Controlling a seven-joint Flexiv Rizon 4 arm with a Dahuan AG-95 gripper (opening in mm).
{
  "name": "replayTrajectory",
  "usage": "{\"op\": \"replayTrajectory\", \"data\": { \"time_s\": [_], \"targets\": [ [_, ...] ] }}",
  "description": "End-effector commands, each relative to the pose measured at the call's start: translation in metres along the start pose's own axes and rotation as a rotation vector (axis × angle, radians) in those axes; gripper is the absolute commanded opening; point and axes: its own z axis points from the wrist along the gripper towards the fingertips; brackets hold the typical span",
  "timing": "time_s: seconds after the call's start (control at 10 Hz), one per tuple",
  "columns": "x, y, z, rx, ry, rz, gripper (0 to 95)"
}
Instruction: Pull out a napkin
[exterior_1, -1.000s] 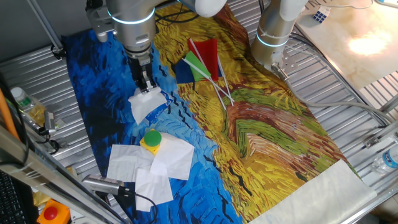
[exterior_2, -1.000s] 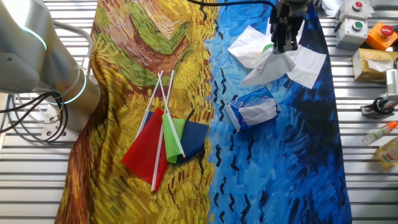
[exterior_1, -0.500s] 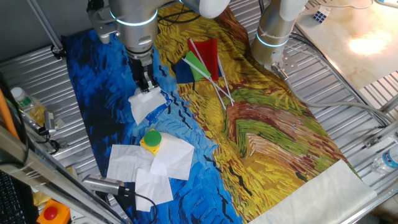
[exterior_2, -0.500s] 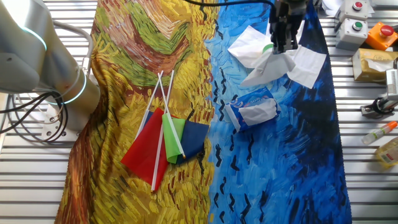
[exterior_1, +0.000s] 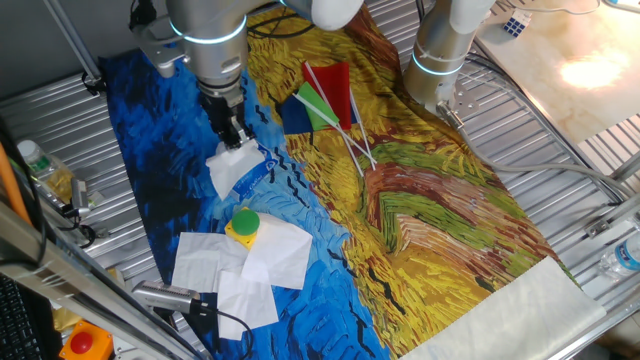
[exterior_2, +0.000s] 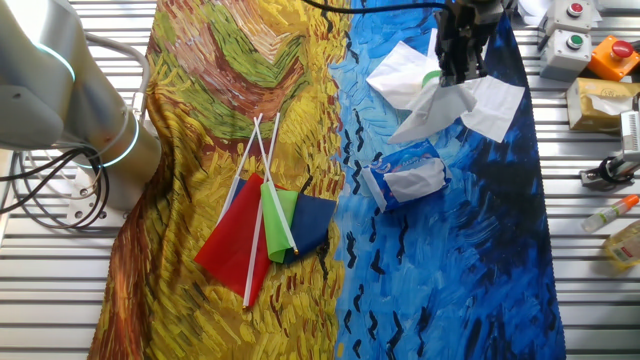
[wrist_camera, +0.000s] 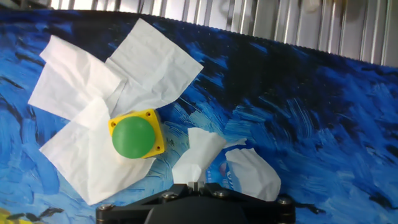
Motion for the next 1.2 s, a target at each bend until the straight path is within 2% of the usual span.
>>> {"op": "replayTrajectory", "data": {
  "time_s": [0.1, 1.2],
  "targets": [
    [-0.0004, 0.0002, 0.0004, -0.013, -0.003, 0.005, 0.0],
    [-0.0004, 0.0002, 0.0004, -0.010, -0.007, 0.013, 0.0]
  ]
}}
